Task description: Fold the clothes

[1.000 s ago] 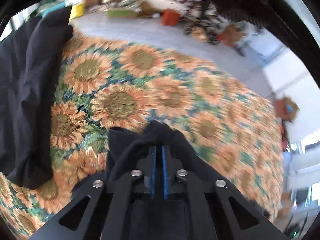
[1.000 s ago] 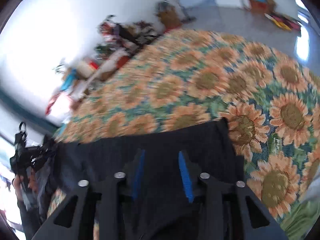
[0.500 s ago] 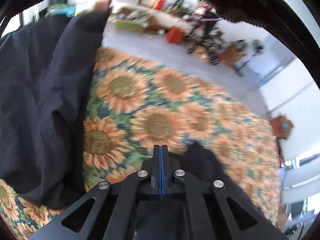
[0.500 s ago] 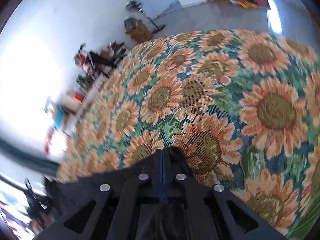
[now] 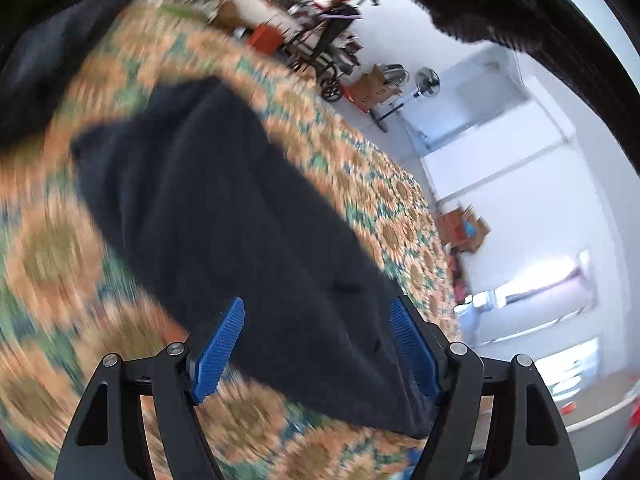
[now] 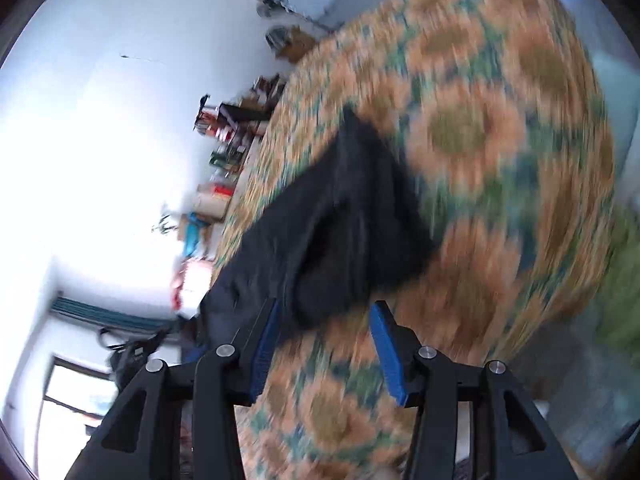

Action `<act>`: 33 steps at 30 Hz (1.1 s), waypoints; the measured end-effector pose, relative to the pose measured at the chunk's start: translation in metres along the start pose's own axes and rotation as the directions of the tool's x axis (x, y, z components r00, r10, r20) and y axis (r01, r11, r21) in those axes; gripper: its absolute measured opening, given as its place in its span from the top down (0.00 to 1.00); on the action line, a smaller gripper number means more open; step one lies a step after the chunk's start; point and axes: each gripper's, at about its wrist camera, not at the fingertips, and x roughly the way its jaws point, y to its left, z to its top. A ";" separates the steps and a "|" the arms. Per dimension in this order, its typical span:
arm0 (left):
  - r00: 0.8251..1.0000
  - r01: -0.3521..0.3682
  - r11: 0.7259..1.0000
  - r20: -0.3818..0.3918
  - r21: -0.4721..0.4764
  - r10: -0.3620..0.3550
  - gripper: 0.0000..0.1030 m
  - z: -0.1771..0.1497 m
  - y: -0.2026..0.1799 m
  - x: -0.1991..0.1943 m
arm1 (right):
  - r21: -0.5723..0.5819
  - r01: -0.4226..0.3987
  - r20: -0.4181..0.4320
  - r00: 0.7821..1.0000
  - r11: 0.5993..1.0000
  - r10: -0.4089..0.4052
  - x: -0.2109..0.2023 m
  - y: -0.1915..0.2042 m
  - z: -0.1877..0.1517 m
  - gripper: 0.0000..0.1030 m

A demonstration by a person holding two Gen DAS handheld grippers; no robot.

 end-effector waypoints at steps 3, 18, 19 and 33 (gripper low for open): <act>0.999 0.026 0.987 0.030 -0.160 -0.022 0.26 -0.019 0.025 0.004 | 0.052 -0.059 -0.050 0.997 0.997 0.062 0.022 -0.001 -0.011 0.48; 0.999 0.010 0.942 0.050 -0.334 0.007 0.30 0.025 0.055 0.028 | 0.191 0.026 0.083 0.996 0.981 -0.042 0.085 0.018 -0.003 0.41; 0.999 0.014 0.941 0.042 -0.339 0.000 0.30 0.030 0.056 0.035 | 0.208 0.021 0.086 0.995 0.978 -0.039 0.087 0.018 -0.001 0.39; 0.993 -0.112 0.968 -0.003 -0.223 0.115 0.91 0.071 0.050 0.049 | 0.135 0.035 0.143 0.988 0.990 -0.055 0.089 0.039 0.005 0.87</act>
